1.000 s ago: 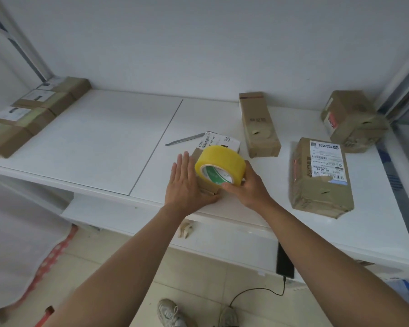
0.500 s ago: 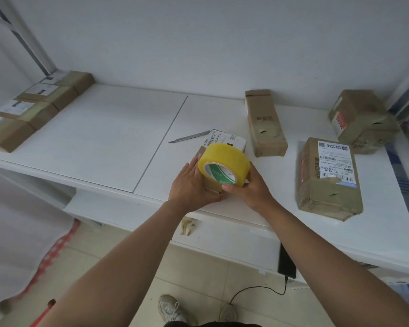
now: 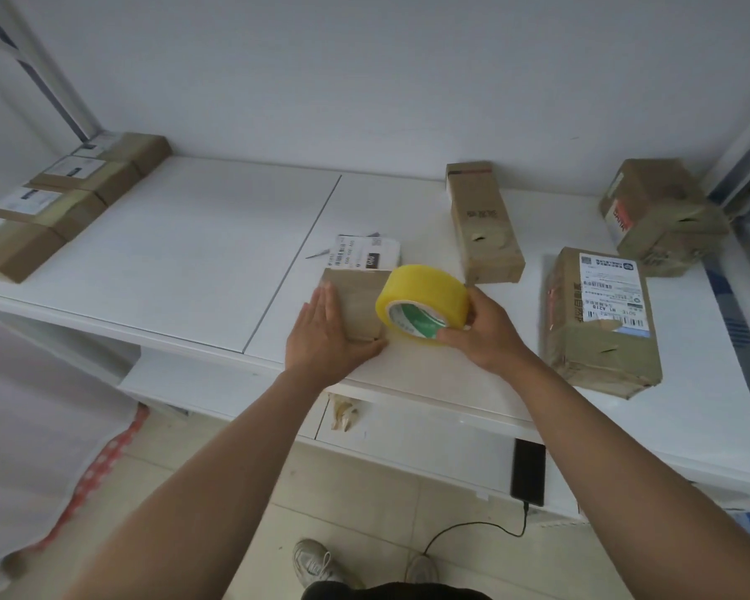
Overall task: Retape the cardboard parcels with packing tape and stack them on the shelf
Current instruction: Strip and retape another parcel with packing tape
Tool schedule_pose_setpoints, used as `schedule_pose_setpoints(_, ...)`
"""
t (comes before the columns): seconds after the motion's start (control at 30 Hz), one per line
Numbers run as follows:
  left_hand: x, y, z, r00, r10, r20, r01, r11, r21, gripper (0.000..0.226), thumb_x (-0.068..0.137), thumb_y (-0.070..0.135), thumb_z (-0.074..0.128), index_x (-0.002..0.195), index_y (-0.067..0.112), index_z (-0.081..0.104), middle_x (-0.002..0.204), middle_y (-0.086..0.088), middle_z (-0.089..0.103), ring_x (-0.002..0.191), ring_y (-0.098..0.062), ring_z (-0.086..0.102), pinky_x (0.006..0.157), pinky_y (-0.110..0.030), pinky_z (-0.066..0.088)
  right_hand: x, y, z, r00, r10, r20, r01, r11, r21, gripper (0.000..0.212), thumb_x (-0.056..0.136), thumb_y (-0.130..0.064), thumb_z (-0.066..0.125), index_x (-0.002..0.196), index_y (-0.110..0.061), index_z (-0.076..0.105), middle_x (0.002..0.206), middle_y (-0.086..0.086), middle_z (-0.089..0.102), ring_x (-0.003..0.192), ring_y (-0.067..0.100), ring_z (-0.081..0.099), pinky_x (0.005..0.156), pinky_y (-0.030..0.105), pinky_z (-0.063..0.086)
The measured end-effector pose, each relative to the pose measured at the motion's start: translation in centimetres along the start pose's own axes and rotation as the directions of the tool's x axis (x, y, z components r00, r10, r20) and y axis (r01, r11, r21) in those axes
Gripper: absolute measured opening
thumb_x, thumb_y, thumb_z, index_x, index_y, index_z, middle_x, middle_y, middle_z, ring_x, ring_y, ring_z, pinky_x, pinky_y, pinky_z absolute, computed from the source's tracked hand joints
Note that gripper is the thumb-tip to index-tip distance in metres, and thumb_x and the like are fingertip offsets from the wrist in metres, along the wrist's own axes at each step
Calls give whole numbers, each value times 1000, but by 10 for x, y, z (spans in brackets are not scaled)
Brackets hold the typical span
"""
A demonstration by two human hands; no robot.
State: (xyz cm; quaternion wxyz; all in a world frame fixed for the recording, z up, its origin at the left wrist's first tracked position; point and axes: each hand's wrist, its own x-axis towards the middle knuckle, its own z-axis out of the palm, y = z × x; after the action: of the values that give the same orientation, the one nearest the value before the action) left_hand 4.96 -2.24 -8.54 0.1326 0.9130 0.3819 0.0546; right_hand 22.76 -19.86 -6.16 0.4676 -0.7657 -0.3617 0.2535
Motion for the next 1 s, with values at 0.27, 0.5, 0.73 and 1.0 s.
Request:
schedule_pose_setpoints(0.27,-2,-9,-5,998,44,35,-47,995,93,119,77,83,48,158,10,-1,167,-9,-2,154,-21,-4,125,-36,0,-4,-1,-11,999,26,39,-22,994,-106,57,54,-44,66,101,-16,52,85,0,55,76,21,54,64,37,46)
schedule_pose_setpoints(0.5,-2,-9,-5,999,41,34,-44,994,97,116,76,85,46,159,16,2,167,-9,-3,154,-21,-3,125,-37,1,-4,-13,-13,997,24,68,-11,984,-178,48,61,-37,64,103,-17,50,86,1,56,75,17,54,62,34,44)
schedule_pose_setpoints(0.73,-1,-10,-4,996,87,38,-91,988,125,106,77,87,36,159,27,6,166,-13,-4,154,-25,-4,125,-39,0,-3,-18,-15,996,13,86,12,961,-275,49,62,-40,62,104,-19,47,85,1,56,73,16,55,58,32,43)
schedule_pose_setpoints(1.0,-14,-2,13,935,347,-69,-329,925,191,65,100,50,26,147,10,46,154,-13,43,143,-35,38,114,-56,35,-5,-14,-11,995,43,94,-13,954,-298,48,63,-41,61,104,-22,45,85,0,55,73,15,55,57,31,42)
